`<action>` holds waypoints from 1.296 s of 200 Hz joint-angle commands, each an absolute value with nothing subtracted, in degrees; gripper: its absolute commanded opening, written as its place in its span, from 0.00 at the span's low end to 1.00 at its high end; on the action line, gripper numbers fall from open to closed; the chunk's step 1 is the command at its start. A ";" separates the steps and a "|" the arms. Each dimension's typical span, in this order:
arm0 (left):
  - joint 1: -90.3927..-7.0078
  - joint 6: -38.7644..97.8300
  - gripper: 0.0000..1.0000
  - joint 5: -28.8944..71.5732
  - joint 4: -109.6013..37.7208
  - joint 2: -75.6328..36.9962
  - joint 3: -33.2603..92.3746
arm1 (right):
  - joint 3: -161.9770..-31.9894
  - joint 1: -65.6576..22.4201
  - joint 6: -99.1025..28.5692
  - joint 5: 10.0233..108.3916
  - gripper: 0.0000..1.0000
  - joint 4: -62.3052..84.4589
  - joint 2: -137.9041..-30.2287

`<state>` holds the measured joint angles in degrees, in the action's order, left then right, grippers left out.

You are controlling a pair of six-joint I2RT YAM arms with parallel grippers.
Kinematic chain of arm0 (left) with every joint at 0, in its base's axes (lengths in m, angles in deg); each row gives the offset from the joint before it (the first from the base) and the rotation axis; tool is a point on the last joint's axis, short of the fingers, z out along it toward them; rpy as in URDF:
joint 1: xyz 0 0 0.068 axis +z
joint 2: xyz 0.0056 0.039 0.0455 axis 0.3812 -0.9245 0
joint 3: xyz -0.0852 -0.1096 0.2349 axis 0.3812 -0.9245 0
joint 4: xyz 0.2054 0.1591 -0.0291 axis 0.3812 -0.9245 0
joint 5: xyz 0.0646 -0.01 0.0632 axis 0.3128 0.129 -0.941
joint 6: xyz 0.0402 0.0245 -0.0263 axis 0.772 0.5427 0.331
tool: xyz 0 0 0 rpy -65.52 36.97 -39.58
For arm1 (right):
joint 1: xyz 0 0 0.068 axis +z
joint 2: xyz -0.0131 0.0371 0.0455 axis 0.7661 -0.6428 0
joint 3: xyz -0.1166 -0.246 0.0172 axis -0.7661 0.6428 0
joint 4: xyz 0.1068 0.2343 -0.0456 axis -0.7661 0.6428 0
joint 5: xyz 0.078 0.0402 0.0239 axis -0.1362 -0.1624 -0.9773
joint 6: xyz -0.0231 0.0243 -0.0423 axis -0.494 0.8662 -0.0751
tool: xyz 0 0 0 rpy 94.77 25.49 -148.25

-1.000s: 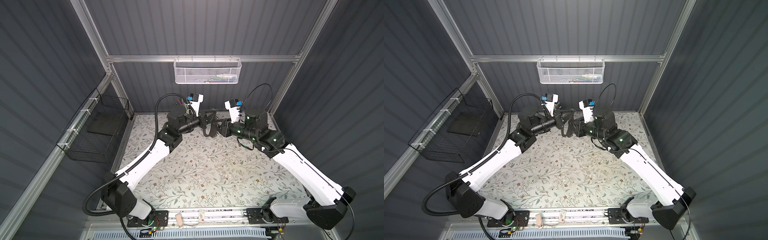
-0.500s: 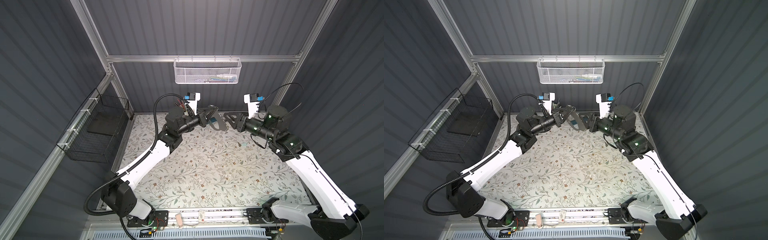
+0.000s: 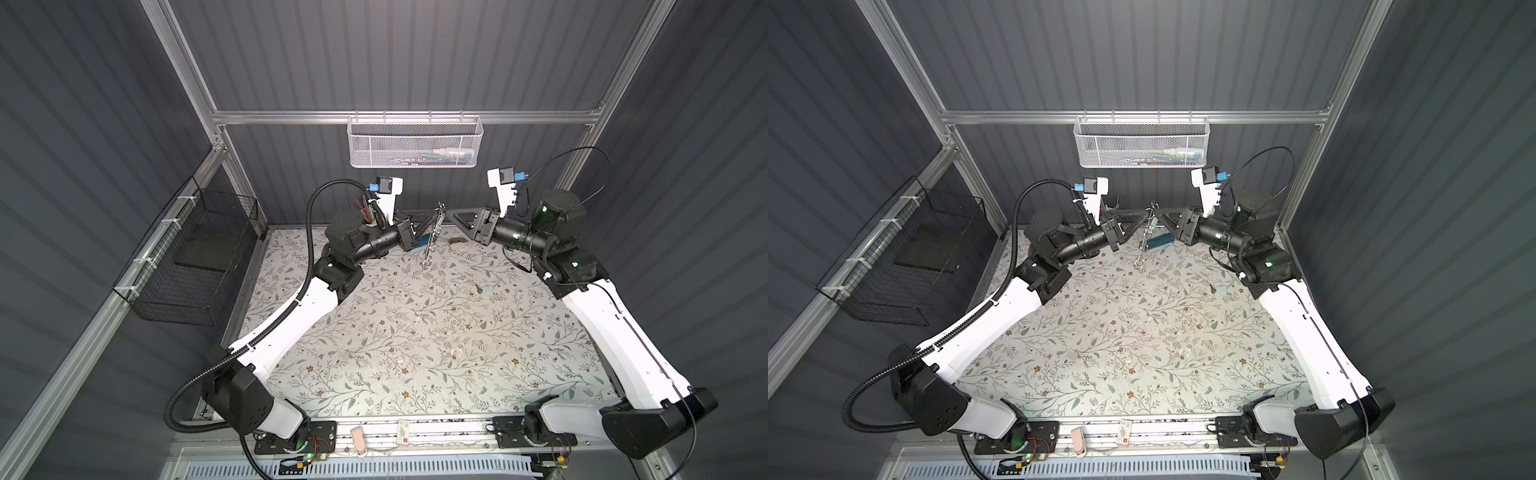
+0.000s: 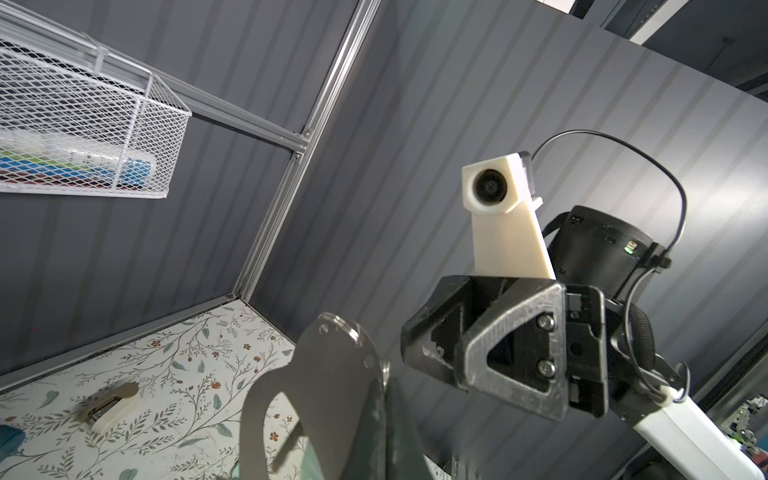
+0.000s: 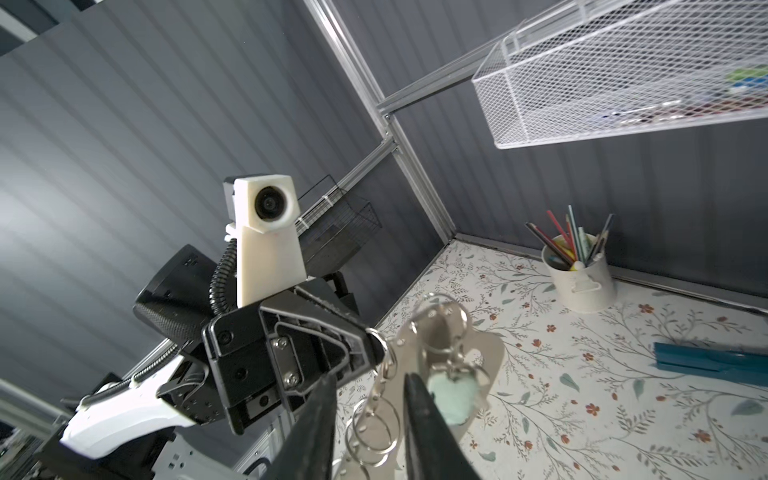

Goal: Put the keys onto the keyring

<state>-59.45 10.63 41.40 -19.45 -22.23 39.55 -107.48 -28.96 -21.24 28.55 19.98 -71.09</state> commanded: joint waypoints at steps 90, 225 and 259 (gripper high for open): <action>-59.41 9.14 0.00 43.52 -16.83 -21.25 42.10 | -106.86 -29.13 -17.55 22.68 0.18 13.74 -73.77; -59.39 8.07 0.00 45.13 -16.81 -22.43 43.01 | -102.78 -31.19 -13.73 22.21 0.23 8.08 -72.24; -59.41 7.74 0.00 45.49 -17.00 -22.52 43.09 | -102.96 -30.98 -12.90 20.93 0.22 7.23 -72.77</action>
<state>-59.40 8.53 43.82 -19.30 -22.30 40.86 -102.93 -31.24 -13.94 22.91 9.97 -72.40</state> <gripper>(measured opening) 0.046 0.226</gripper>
